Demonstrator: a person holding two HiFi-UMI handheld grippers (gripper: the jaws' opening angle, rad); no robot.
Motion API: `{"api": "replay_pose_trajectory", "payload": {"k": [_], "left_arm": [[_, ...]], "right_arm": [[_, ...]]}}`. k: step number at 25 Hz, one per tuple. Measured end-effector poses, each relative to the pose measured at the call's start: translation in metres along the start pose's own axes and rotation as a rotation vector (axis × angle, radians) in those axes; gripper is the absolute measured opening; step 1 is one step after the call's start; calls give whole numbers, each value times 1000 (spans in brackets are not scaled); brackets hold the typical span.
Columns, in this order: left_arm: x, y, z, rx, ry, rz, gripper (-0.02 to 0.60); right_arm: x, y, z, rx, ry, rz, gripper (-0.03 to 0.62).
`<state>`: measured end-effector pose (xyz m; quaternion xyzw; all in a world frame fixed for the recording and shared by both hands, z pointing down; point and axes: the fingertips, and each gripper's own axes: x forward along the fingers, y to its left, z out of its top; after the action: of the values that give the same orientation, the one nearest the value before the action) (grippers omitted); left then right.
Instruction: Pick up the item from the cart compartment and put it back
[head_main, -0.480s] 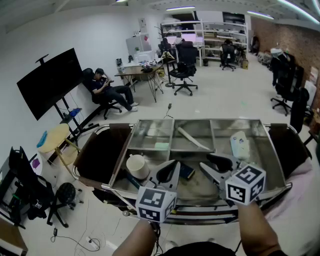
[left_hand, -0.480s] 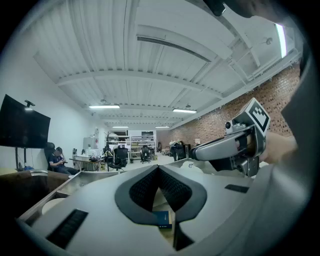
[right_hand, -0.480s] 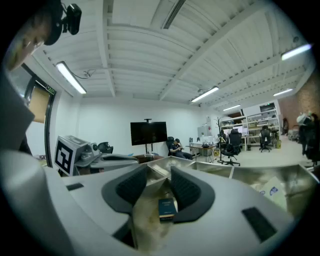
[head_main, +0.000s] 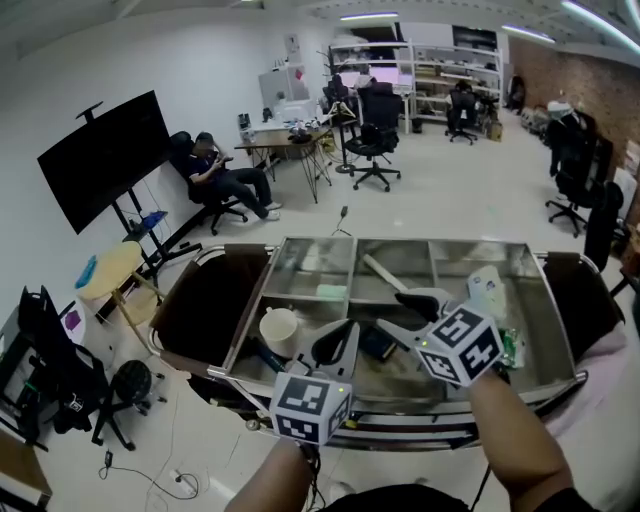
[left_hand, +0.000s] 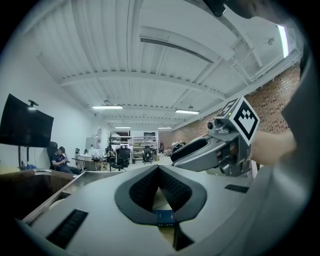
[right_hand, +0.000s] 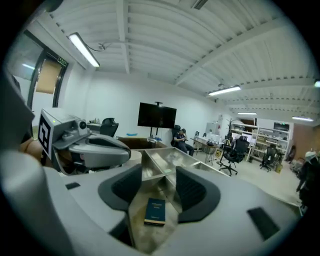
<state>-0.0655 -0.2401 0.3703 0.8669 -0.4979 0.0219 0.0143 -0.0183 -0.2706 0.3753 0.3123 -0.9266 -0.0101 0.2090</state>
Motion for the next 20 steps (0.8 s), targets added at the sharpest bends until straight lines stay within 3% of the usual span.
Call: {"api": "replay_pose_trajectory", "payload": {"k": [11, 20], "left_arm": [[-3, 11, 0, -21, -14, 15, 0], [-3, 14, 0, -28, -18, 18, 0]], "right_arm": [[60, 2, -35, -64, 284, 100, 241], [101, 11, -96, -80, 532, 164, 241]]}}
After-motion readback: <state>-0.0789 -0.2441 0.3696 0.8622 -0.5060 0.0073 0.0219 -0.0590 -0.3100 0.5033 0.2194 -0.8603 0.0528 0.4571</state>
